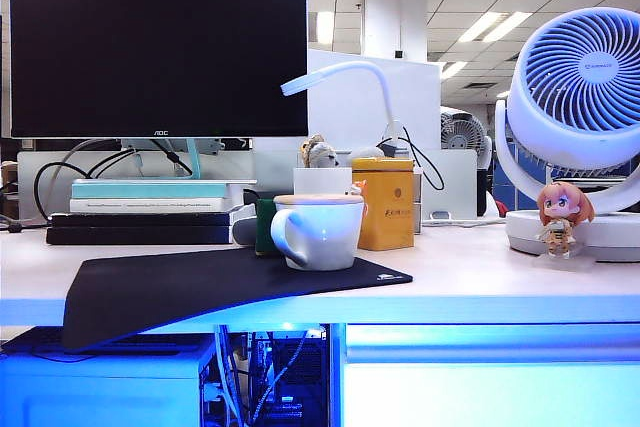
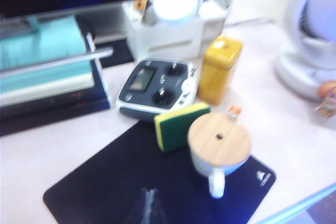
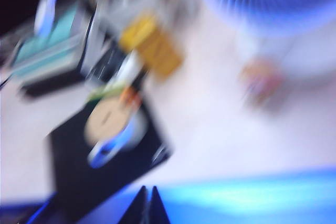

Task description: Open the drawer, place the cleaning sponge inside, then close the drawer.

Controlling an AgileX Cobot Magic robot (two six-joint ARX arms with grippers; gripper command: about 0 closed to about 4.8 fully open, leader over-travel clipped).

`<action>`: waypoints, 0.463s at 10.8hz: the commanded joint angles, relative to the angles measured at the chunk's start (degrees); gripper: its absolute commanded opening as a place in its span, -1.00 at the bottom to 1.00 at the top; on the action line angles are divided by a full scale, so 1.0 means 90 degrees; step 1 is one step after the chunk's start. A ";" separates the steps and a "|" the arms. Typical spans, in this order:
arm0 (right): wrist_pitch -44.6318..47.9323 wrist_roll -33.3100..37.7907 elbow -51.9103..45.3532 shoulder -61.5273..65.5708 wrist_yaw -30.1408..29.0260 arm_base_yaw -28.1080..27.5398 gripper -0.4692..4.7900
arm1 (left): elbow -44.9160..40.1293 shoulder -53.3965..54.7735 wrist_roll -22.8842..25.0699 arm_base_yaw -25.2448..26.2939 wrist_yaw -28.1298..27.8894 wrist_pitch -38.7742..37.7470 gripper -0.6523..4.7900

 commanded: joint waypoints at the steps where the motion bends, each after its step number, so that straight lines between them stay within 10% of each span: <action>1: -0.0068 0.0330 -0.0362 0.0488 -0.1537 0.0000 -0.83 | 0.0036 -0.0012 0.0112 -0.0274 0.0005 0.0175 -0.78; 5: 0.0957 0.0374 -0.1338 0.0816 -0.2152 -0.0027 -0.83 | 0.0034 -0.0017 0.0112 -0.0270 0.0277 0.0172 -0.78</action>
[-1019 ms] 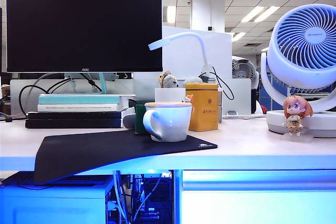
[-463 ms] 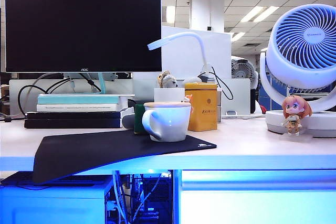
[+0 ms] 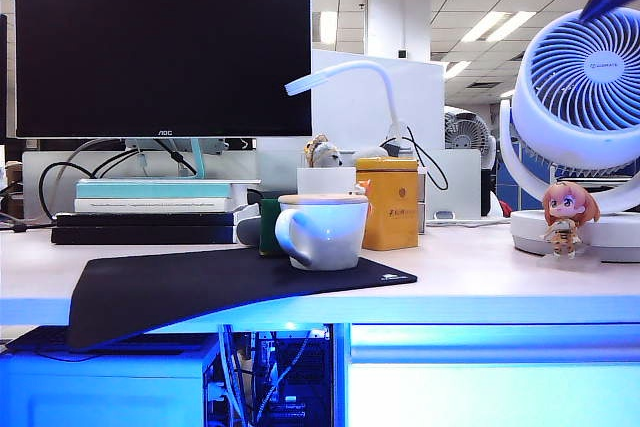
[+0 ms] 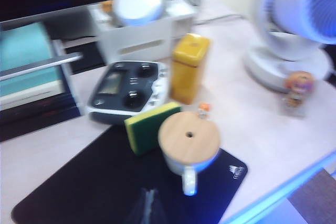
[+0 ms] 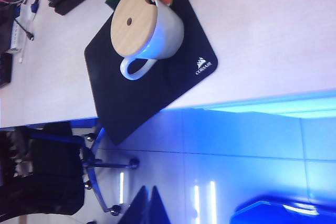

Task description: Open the drawer, place the cleaning sponge inside, then close the drawer.

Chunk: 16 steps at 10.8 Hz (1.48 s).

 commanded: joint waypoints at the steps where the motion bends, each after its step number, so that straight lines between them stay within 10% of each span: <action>1: 0.0860 0.0002 -0.0420 -0.0036 -0.0226 -0.0046 -0.83 | 0.0032 -0.0027 0.0022 0.0022 0.0019 0.0075 -0.78; 9: 0.4311 0.1955 -0.3113 -0.0036 -0.1073 -0.1256 -0.83 | 0.0041 -0.0155 0.0197 0.0022 0.0061 0.0085 -0.78; 16: 0.6829 0.1753 -0.5576 0.0352 -0.1379 -0.3062 -0.83 | 0.0073 -0.0148 0.0189 0.0022 0.0063 0.0131 -0.78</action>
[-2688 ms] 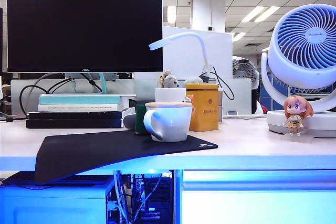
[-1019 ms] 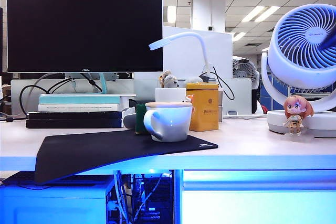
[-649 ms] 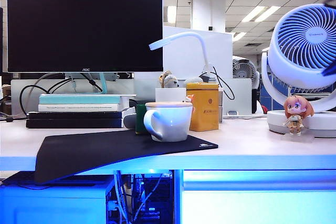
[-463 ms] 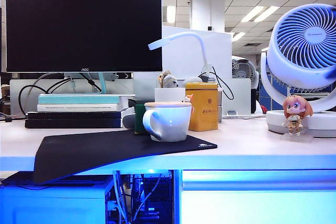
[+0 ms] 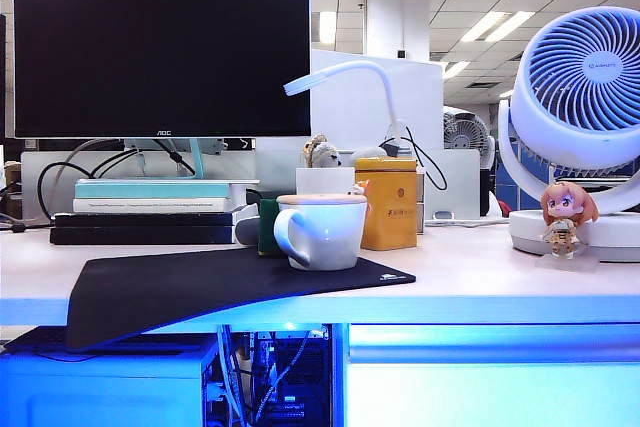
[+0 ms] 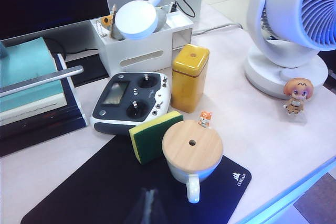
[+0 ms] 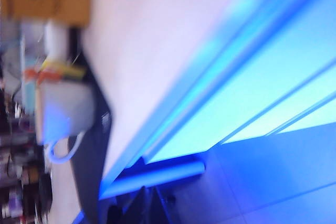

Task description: Open the drawer, place the cleaning sponge inside, then close the drawer.

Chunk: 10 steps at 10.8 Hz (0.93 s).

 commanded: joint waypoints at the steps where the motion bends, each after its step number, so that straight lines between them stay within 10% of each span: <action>1: 0.1387 -0.0282 -0.0639 0.0442 -0.0182 -0.0551 -0.83 | 0.0036 -0.0017 0.0022 0.0007 0.0024 0.0090 -0.78; 3: 0.1413 -0.0109 -0.0644 0.0493 -0.0109 -0.0551 -0.62 | 0.0036 -0.0017 0.0012 0.0007 0.0024 0.0087 -0.78; 5: 0.1498 -0.0236 -0.0644 0.0593 -0.0488 -0.0559 1.00 | 0.0034 -0.0012 0.0000 0.0007 0.0024 0.0080 -0.78; 10: 0.5183 0.0840 -0.0629 0.2994 -0.1156 -0.0571 1.00 | 0.0034 -0.0012 0.0002 0.0007 0.0022 -0.0063 -0.78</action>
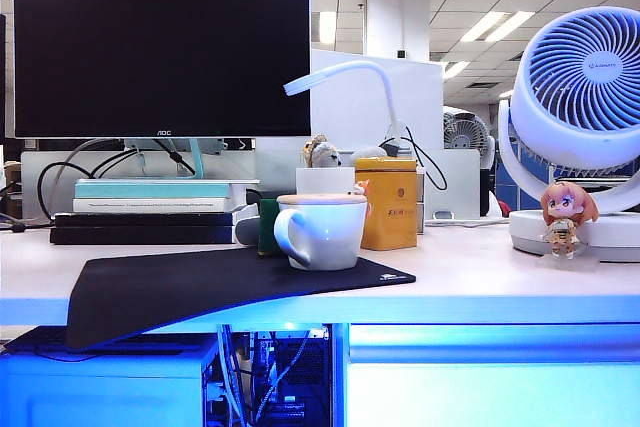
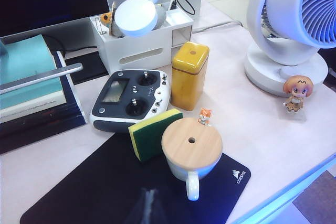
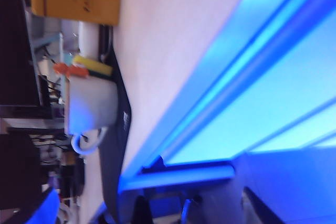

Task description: Open the drawer, place the cleaning sponge inside, then close the drawer.

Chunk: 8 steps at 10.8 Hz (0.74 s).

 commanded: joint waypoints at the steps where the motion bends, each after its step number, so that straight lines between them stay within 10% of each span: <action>1: 0.2118 0.0549 0.0080 0.1416 0.0092 -0.0007 1.00 | 0.0034 -0.0015 0.0005 0.0007 0.0022 -0.0017 -0.78; 8: 0.4194 0.1127 0.0493 0.3393 0.0304 -0.0002 1.00 | 0.0034 -0.0015 0.0005 0.0007 0.0022 -0.0015 -0.78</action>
